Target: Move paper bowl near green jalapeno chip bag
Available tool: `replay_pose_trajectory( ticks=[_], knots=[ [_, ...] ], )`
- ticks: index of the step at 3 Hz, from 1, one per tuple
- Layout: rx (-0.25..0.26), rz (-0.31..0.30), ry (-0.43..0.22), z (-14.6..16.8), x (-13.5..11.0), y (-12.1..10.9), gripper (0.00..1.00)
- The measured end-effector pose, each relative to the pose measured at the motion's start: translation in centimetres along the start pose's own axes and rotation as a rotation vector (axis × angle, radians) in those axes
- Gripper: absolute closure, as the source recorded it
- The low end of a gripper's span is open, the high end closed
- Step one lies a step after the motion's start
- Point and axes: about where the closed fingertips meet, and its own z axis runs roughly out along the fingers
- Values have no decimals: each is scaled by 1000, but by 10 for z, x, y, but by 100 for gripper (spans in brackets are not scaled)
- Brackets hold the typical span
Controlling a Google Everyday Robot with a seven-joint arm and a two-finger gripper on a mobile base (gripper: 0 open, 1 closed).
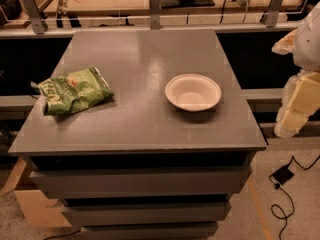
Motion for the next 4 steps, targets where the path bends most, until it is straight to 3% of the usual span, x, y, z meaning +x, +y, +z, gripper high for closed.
replay_pose_trajectory(
  ticks=[1, 2, 4],
  knots=[
    [0, 0, 0, 0, 0, 0, 0],
    [-18, -70, -23, 13, -11, -1, 0],
    [-144, -250, -77, 59, -51, -8, 0]
  ],
)
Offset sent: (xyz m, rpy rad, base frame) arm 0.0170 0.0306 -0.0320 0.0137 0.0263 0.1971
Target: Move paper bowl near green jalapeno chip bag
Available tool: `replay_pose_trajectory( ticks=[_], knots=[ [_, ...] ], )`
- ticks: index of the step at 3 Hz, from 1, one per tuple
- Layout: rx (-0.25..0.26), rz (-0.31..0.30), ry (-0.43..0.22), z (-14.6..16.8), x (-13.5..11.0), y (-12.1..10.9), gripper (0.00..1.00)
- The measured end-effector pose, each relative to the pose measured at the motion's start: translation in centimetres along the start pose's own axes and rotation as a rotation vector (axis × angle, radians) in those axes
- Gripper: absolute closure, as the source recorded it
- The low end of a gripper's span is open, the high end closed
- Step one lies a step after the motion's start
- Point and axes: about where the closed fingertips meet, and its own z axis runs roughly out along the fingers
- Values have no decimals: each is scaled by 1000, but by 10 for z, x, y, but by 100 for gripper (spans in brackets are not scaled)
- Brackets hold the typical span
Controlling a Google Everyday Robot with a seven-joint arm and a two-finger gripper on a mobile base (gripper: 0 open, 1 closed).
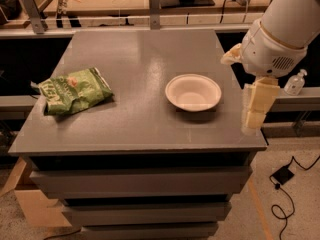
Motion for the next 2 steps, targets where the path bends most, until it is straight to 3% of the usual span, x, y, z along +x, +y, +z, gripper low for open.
replay_pose_trajectory(
  ticks=[1, 2],
  knots=[
    [-64, -23, 0, 24, -6, -13, 0],
    [-96, -55, 35, 48, -16, -18, 0]
  ],
)
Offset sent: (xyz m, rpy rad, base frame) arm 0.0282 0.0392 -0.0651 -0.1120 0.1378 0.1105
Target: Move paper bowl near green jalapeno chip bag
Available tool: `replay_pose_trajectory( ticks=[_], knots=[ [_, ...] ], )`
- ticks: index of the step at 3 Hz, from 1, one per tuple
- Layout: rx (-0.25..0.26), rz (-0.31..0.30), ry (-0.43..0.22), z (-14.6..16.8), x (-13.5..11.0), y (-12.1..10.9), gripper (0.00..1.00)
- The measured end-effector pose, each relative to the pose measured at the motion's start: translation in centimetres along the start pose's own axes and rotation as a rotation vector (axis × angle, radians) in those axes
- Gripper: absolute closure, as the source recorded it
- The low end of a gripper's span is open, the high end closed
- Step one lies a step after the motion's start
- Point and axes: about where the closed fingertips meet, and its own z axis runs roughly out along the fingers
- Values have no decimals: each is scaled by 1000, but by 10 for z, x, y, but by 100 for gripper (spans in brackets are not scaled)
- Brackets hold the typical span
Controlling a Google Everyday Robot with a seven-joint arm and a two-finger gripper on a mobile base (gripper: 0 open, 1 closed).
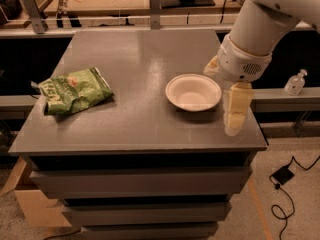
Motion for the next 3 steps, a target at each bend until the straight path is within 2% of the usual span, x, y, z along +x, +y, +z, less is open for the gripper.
replay_pose_trajectory(
  ticks=[2, 3],
  knots=[
    [-48, -31, 52, 40, -12, 1, 0],
    [-71, -41, 61, 50, -16, 4, 19]
  ],
)
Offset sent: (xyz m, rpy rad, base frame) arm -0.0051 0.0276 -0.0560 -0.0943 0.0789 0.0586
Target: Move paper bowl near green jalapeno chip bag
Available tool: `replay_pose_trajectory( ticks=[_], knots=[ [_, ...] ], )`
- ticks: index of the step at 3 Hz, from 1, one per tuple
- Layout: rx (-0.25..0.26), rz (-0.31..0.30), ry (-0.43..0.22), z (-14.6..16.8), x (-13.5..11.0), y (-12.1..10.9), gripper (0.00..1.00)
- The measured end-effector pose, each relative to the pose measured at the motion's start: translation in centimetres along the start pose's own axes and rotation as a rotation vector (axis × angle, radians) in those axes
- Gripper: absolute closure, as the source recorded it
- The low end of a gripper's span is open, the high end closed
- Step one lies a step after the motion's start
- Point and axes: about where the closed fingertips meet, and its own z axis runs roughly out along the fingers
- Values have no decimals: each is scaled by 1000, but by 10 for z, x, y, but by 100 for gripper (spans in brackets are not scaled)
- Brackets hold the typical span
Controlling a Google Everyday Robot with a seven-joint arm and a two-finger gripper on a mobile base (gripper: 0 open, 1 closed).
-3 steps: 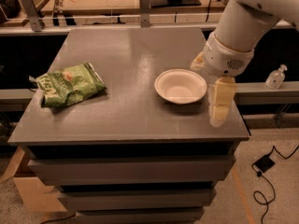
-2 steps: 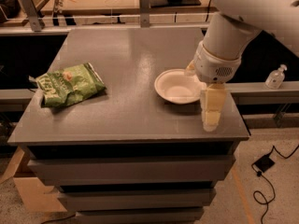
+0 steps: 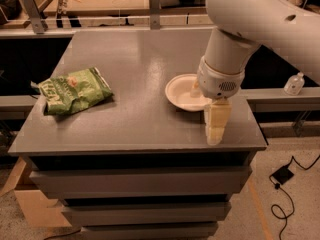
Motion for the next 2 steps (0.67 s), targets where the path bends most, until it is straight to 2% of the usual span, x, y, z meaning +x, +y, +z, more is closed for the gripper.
replay_pose_trajectory(
  ticks=[2],
  knots=[
    [-40, -22, -2, 11, -8, 2, 65]
  ],
)
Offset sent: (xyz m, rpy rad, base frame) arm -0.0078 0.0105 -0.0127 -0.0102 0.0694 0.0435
